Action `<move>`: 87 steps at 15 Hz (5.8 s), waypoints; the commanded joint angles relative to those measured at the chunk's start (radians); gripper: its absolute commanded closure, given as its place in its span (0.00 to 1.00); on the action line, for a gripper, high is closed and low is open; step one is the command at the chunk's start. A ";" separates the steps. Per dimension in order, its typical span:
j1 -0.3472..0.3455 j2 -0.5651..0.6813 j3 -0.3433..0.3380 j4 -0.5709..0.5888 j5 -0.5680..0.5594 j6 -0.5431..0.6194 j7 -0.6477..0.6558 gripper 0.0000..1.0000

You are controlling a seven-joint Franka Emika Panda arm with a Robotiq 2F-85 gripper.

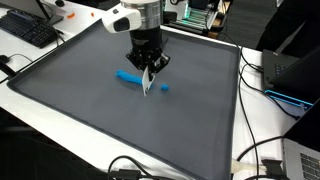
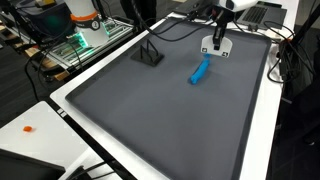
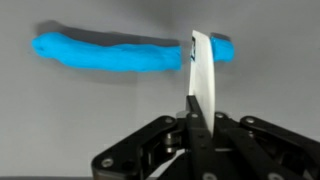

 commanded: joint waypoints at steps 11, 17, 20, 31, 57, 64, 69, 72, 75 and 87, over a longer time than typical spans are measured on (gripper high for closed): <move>-0.003 0.019 -0.035 -0.029 -0.081 0.001 -0.043 0.99; 0.001 0.038 -0.039 -0.041 -0.114 0.005 -0.036 0.99; 0.005 0.046 -0.041 -0.052 -0.119 0.007 -0.033 0.99; -0.023 0.050 0.005 -0.071 -0.040 0.028 -0.051 0.99; -0.018 -0.062 -0.034 -0.092 -0.088 0.020 -0.038 0.99; -0.020 -0.050 -0.057 -0.094 -0.121 0.029 -0.038 0.99; -0.024 -0.039 -0.056 -0.120 -0.119 0.053 -0.042 0.99; -0.025 -0.031 -0.055 -0.133 -0.115 0.075 -0.039 0.99; -0.023 -0.020 -0.056 -0.139 -0.117 0.093 -0.040 0.99; -0.044 0.018 -0.031 -0.163 -0.069 0.143 -0.054 0.99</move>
